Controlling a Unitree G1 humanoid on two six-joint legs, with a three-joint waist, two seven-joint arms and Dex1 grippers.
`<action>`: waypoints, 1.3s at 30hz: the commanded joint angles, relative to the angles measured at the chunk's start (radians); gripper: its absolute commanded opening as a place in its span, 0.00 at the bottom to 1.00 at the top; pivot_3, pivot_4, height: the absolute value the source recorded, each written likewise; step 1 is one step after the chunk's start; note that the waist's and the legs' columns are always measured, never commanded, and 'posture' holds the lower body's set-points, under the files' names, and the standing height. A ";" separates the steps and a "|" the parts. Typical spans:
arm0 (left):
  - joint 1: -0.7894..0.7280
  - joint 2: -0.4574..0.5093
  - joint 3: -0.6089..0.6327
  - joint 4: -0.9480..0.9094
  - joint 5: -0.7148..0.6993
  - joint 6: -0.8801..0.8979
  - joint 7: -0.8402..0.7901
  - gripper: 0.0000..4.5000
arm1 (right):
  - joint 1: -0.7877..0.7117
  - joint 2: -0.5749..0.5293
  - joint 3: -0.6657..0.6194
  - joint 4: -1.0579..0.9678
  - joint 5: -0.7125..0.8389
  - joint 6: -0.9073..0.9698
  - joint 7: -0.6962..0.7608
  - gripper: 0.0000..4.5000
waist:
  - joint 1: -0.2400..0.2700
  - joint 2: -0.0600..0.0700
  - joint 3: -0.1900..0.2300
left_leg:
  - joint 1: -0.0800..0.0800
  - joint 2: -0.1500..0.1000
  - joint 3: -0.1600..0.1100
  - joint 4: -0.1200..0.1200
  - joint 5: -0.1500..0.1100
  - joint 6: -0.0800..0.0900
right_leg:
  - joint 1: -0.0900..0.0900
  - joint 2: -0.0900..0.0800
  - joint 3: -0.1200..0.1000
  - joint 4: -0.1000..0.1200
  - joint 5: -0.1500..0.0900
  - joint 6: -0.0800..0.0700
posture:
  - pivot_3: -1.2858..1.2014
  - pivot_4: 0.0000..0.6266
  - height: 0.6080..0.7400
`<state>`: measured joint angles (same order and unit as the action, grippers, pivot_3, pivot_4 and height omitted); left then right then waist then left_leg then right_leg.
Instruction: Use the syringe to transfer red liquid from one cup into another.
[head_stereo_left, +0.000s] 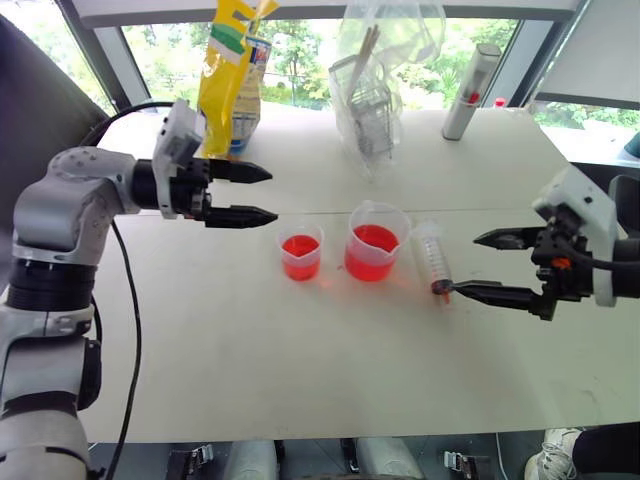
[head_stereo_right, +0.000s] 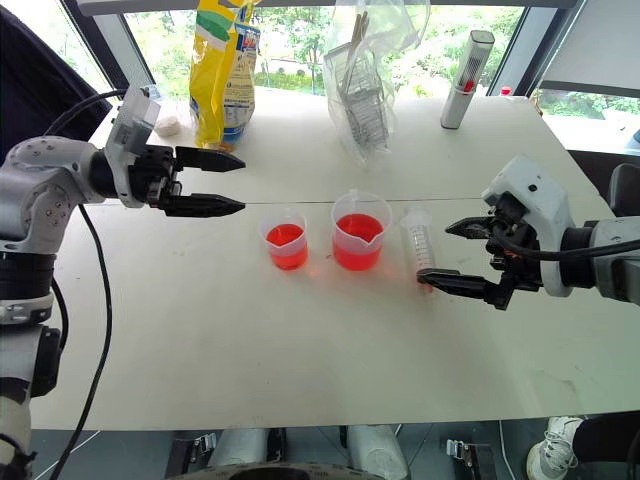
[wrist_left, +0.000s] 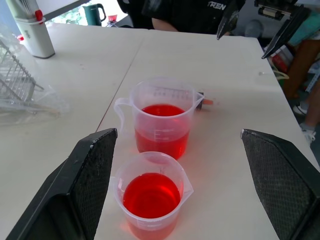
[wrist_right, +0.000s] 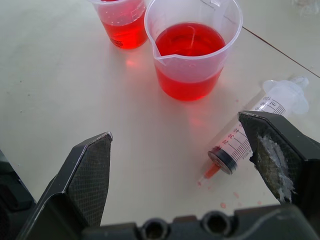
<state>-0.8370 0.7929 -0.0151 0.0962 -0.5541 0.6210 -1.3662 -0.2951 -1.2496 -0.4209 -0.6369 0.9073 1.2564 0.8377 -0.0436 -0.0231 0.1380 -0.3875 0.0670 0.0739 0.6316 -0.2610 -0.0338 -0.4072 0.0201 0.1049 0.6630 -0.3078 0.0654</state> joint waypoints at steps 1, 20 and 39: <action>-0.013 -0.004 0.017 -0.022 -0.008 -0.013 -0.001 0.91 | 0.009 -0.024 -0.036 -0.008 0.001 -0.011 0.004 0.98 | 0.000 0.000 0.000 | 0.000 0.000 0.000 0.000 0.000 0.000 | 0.000 0.000 0.000 0.000 0.000 0.000 | 0.52 0.24 0.99; -0.035 -0.025 -0.001 -0.005 0.005 -0.021 -0.019 0.91 | -0.013 -0.018 0.019 0.033 -0.013 -0.003 -0.083 0.98 | -0.001 0.000 0.000 | 0.000 0.000 0.000 0.000 0.000 0.000 | 0.000 0.000 0.000 0.000 0.000 0.000 | 0.52 0.24 0.99; 0.015 -0.075 0.013 -0.065 0.000 -0.020 0.040 0.91 | -0.747 0.332 0.687 0.912 -0.332 0.337 -0.244 0.98 | 0.000 0.001 0.000 | -0.001 0.000 0.003 0.000 0.000 0.000 | -0.004 0.001 0.002 0.002 0.000 -0.001 | 0.52 0.24 0.99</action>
<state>-0.8224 0.7133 -0.0223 0.0651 -0.5416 0.6027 -1.3396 -0.9998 -0.9201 0.2464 0.2248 0.6132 1.5896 0.5926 -0.0437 -0.0223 0.1379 -0.3894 0.0669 0.0769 0.6315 -0.2609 -0.0337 -0.4112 0.0206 0.1070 0.6648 -0.3077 0.0645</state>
